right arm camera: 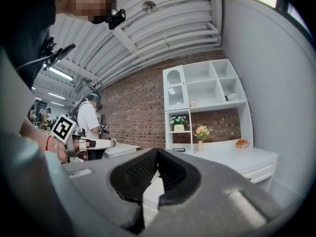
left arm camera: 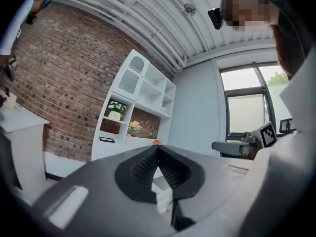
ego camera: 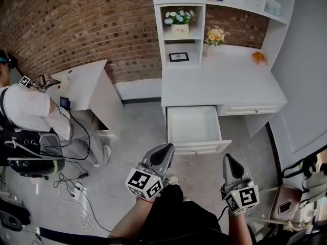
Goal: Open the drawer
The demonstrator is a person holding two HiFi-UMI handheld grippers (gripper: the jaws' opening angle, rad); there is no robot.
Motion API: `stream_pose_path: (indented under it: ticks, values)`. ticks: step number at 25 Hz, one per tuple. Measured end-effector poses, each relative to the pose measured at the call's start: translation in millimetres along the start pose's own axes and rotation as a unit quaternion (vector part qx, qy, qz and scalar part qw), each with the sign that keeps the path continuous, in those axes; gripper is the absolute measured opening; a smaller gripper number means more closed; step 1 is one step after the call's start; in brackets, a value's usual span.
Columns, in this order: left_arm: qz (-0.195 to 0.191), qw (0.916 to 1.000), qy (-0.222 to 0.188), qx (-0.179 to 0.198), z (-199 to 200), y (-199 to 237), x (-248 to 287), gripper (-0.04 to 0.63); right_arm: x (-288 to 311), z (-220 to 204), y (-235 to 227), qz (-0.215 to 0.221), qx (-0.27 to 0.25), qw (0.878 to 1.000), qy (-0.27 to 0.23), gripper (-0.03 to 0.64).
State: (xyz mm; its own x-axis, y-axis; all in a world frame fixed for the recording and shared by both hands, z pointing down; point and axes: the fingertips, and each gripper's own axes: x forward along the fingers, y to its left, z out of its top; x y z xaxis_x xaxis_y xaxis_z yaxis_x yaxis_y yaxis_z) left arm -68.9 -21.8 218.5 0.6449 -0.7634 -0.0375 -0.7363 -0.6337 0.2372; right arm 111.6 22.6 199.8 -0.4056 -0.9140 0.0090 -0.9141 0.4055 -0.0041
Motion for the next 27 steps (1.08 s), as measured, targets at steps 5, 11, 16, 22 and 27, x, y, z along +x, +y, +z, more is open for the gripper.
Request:
stream_pose_path:
  ticks: [5,11,16,22,27]
  values:
    - [0.013,0.9999,0.003,-0.004,-2,-1,-7,0.001,-1,3,2,0.008,0.001,1.0,0.0,0.003]
    - [0.017,0.9998,0.012,-0.001,-1,-1,-11,0.001,2,6,4,0.012,0.004,1.0,0.002,0.003]
    - [0.027,0.9995,0.013,-0.005,-1,7,-12,0.002,3,5,1,0.009,0.007,1.0,0.006,0.003]
    - [0.023,0.9995,0.019,-0.008,-7,6,-9,0.0,1,-1,-3,0.004,0.01,1.0,0.013,0.003]
    - [0.017,0.9997,0.017,-0.003,-9,2,-1,0.0,3,-3,-6,0.007,0.006,1.0,0.012,0.003]
